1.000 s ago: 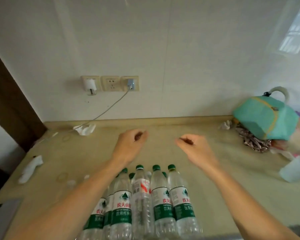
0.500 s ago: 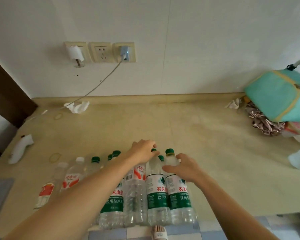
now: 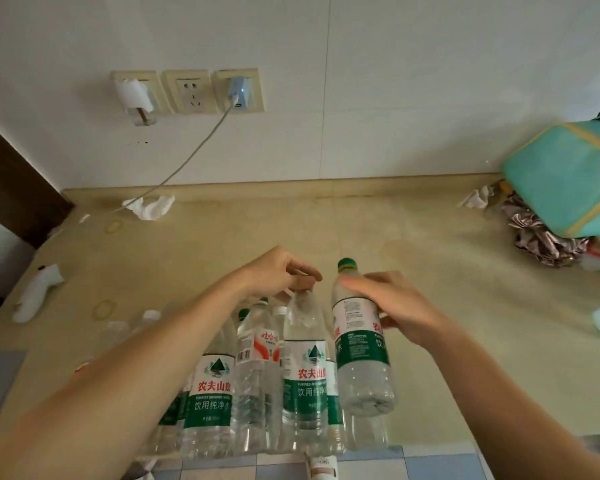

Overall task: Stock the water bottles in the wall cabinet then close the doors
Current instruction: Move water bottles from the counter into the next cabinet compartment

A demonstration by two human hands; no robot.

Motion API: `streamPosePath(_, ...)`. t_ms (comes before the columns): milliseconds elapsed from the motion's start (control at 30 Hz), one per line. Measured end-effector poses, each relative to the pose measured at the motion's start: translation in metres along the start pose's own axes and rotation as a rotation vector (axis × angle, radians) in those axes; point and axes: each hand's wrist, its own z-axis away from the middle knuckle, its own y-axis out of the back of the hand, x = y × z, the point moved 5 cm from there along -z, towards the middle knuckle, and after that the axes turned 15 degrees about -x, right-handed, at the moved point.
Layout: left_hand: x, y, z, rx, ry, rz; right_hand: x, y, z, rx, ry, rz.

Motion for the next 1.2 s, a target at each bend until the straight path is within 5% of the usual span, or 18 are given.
streamPosePath(133, 0.048, 0.027, 0.020, 0.079, -0.145, 0.030, -0.043, 0.033, 0.011, 0.111, 0.213, -0.070)
streamPosePath(300, 0.100, 0.059, 0.041, 0.364, -0.291, -0.150, -0.076, 0.073, 0.019, 0.362, 0.434, -0.126)
streamPosePath(500, 0.115, 0.059, 0.035, 0.616, -0.349, -0.375, -0.076, 0.068, -0.004, 0.421, 0.470, 0.291)
streamPosePath(1200, 0.056, 0.031, -0.012, 0.598, -0.321, -0.508, -0.009, 0.068, -0.072, 0.395, 0.416, 0.282)
